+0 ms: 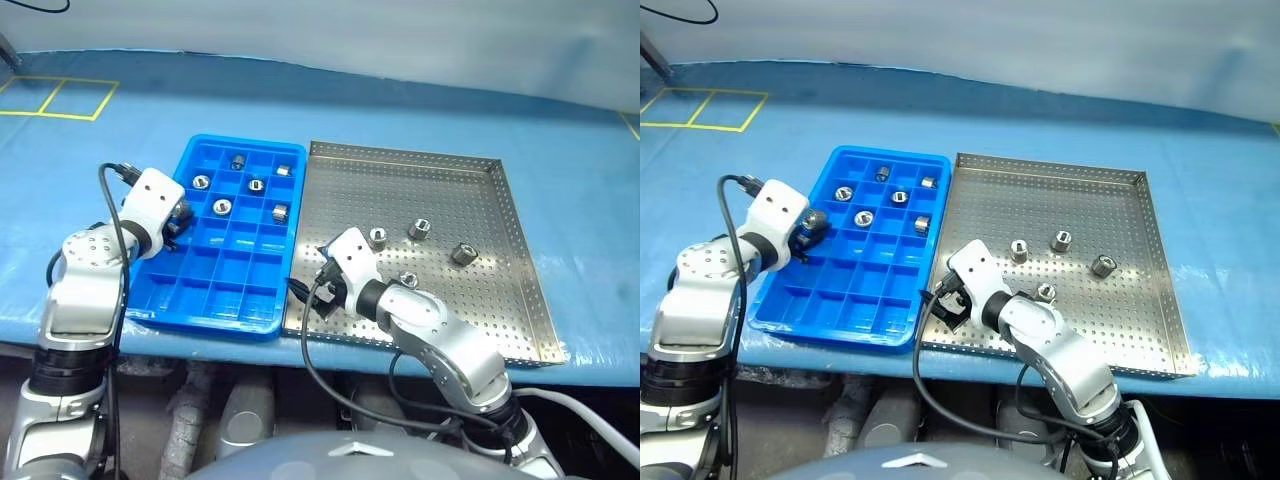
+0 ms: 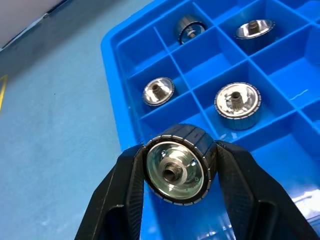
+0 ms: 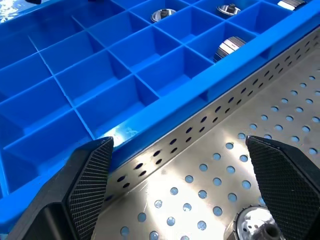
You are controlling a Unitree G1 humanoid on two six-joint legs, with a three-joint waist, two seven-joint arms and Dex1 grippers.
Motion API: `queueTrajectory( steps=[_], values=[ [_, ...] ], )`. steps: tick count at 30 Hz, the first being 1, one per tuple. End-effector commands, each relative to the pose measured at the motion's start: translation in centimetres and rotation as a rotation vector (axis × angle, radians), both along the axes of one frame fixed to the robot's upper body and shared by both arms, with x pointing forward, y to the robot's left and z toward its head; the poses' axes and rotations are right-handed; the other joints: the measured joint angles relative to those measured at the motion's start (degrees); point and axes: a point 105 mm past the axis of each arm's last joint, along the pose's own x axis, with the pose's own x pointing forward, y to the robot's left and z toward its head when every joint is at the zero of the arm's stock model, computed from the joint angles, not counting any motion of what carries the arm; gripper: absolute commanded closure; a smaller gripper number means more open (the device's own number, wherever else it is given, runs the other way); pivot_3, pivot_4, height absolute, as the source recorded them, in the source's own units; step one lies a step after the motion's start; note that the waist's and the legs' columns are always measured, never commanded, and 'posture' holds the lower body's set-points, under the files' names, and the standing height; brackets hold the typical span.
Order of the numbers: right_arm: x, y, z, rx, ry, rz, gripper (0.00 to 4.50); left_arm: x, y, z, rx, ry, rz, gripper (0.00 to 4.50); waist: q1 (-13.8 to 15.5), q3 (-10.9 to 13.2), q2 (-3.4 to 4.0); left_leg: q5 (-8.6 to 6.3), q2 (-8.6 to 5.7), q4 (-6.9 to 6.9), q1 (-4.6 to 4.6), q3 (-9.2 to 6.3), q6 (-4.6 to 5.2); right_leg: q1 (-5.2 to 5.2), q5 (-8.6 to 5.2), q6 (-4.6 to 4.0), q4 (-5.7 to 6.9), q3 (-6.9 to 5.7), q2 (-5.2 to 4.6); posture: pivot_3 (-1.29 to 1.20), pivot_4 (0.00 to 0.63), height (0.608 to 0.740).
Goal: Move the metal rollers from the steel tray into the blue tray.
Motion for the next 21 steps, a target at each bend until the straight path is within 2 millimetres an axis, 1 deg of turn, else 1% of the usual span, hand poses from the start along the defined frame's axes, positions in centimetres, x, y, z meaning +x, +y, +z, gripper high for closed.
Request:
queueTrajectory(
  steps=[1, 3, 6, 9, 11, 15, 18, 21],
  values=[
    [-0.3, 0.1, 1.3, 0.026, -0.050, -0.006, 0.00, 0.1, 0.1, 0.3, 0.081, 0.012, -0.021, 2.61, -0.4, 0.0, 0.00, 0.00, 0.01, 0.00, 0.00, 0.00, 0.00, 0.00, 0.00, 0.00, 0.00, 0.00, 0.01, 0.13, 0.150, 0.740],
    [-0.2, -0.1, 1.3, 0.029, -0.049, -0.022, 0.00, 0.0, 0.4, -0.4, 0.133, 0.052, -0.021, 2.61, -0.8, 0.0, 0.00, 0.00, 0.02, -0.01, 0.02, 0.00, 0.00, -0.01, 0.00, 0.00, 0.01, 0.00, 0.02, 0.12, 0.150, 0.740],
    [-0.2, -0.4, 1.2, 0.028, -0.049, -0.041, 0.00, 0.1, 0.8, -0.4, 0.155, 0.059, -0.005, 2.61, -1.1, 0.0, 0.01, 0.00, 0.03, -0.03, 0.05, 0.01, 0.00, -0.01, -0.02, -0.01, 0.02, 0.00, 0.03, 0.11, 0.150, 0.740],
    [-0.2, -0.7, 1.1, 0.027, -0.046, -0.054, 0.00, 0.5, 1.2, 0.3, 0.151, 0.027, 0.023, 2.61, -1.3, 0.0, 0.00, 0.00, 0.03, -0.02, 0.03, 0.01, 0.00, -0.01, -0.02, -0.01, 0.01, 0.00, 0.02, 0.10, 0.150, 0.740],
    [-0.3, -0.8, 1.1, 0.025, -0.045, -0.059, 0.00, 0.8, 1.5, 1.3, 0.126, -0.016, 0.057, 2.61, -1.4, 0.0, 0.00, 0.00, 0.03, -0.02, 0.02, 0.01, 0.00, -0.02, -0.02, -0.01, 0.02, 0.00, 0.02, 0.10, 0.150, 0.740],
    [-0.3, -0.8, 1.0, 0.027, -0.045, -0.064, 0.00, 0.6, 2.2, 2.2, 0.141, -0.043, 0.085, 2.61, -1.6, 0.0, 0.00, 0.00, 0.03, -0.03, 0.00, 0.02, 0.00, -0.05, -0.02, -0.01, 0.01, 0.01, 0.02, 0.10, 0.150, 0.740],
    [-0.3, -0.8, 1.0, 0.028, -0.044, -0.062, 0.00, 0.6, 2.5, 3.3, 0.102, -0.083, 0.108, 2.61, -1.6, 0.0, 0.00, 0.00, 0.03, -0.07, -0.01, 0.02, 0.00, -0.08, -0.02, -0.01, 0.00, 0.00, 0.02, 0.10, 0.150, 0.740],
    [-0.3, -0.7, 1.1, 0.029, -0.045, -0.059, 0.00, 0.3, 2.8, 3.5, 0.116, -0.073, 0.112, 2.61, -1.6, 0.0, 0.00, 0.00, 0.03, -0.09, -0.01, 0.01, 0.00, -0.08, -0.02, -0.02, 0.00, -0.01, 0.02, 0.11, 0.150, 0.740]
  ],
)
